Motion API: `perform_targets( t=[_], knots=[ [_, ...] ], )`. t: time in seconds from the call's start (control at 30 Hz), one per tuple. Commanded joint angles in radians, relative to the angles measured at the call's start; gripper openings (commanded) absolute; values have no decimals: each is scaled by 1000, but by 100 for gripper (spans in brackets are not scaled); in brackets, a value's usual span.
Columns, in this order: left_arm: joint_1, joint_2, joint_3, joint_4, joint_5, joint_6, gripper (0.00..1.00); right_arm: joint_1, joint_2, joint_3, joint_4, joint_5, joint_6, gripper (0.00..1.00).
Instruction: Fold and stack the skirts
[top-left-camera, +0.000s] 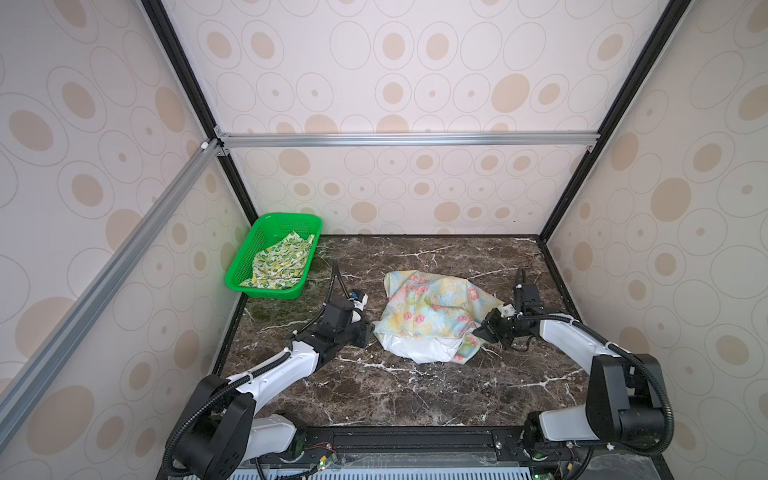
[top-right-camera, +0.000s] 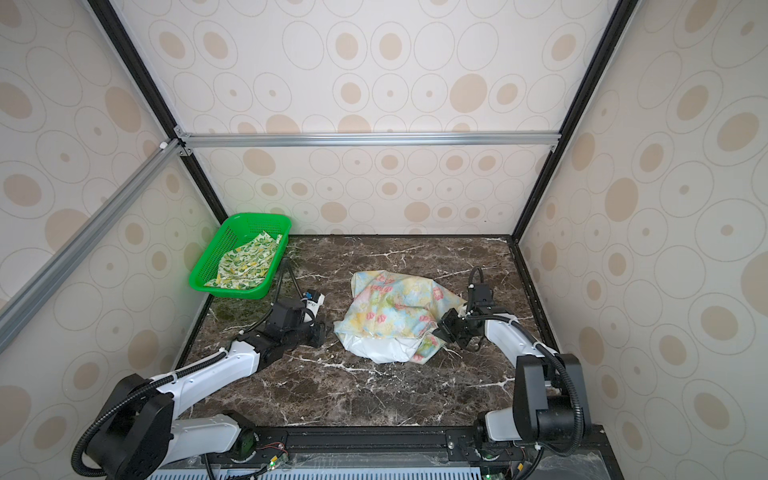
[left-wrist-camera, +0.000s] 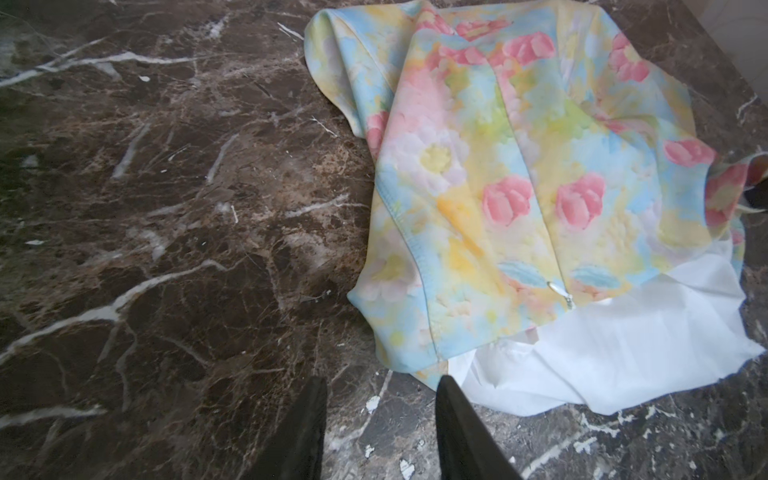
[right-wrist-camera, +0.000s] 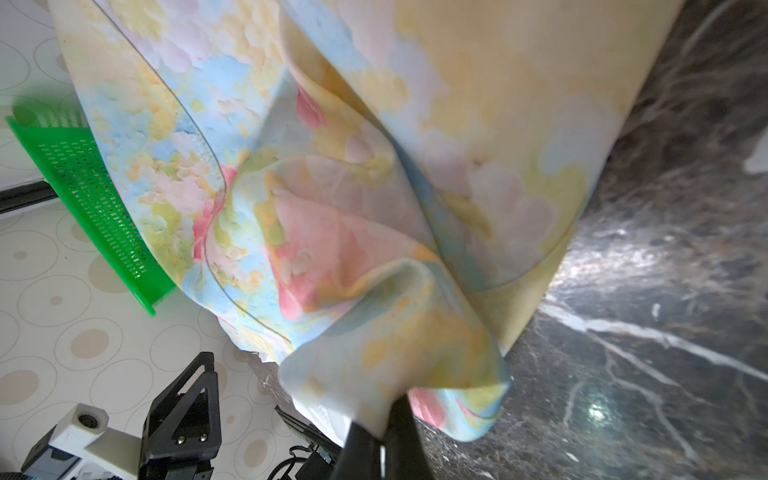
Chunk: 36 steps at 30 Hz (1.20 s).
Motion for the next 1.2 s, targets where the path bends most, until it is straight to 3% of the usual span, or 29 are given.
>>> perform_targets(
  t=[0.0,0.23,0.47,0.77,0.97,1.1,1.17],
  knots=[
    [-24,29,16,-10,37,88,46,9,13,15,0,-17,-7,0],
    [-51,129,47,-5,59,113,48,9,24,17,5,-24,-4,0],
    [-70,208,88,-5,-38,83,47,9,32,21,9,-36,-3,0],
    [-71,255,116,72,-84,61,46,9,25,12,13,-40,3,0],
    [-72,295,126,145,-79,36,26,9,29,15,16,-44,3,0],
    [-72,327,142,190,-83,23,4,8,32,20,14,-43,-2,0],
    [-71,344,162,186,-91,17,0,9,29,30,-6,-41,-12,0]
  ],
)
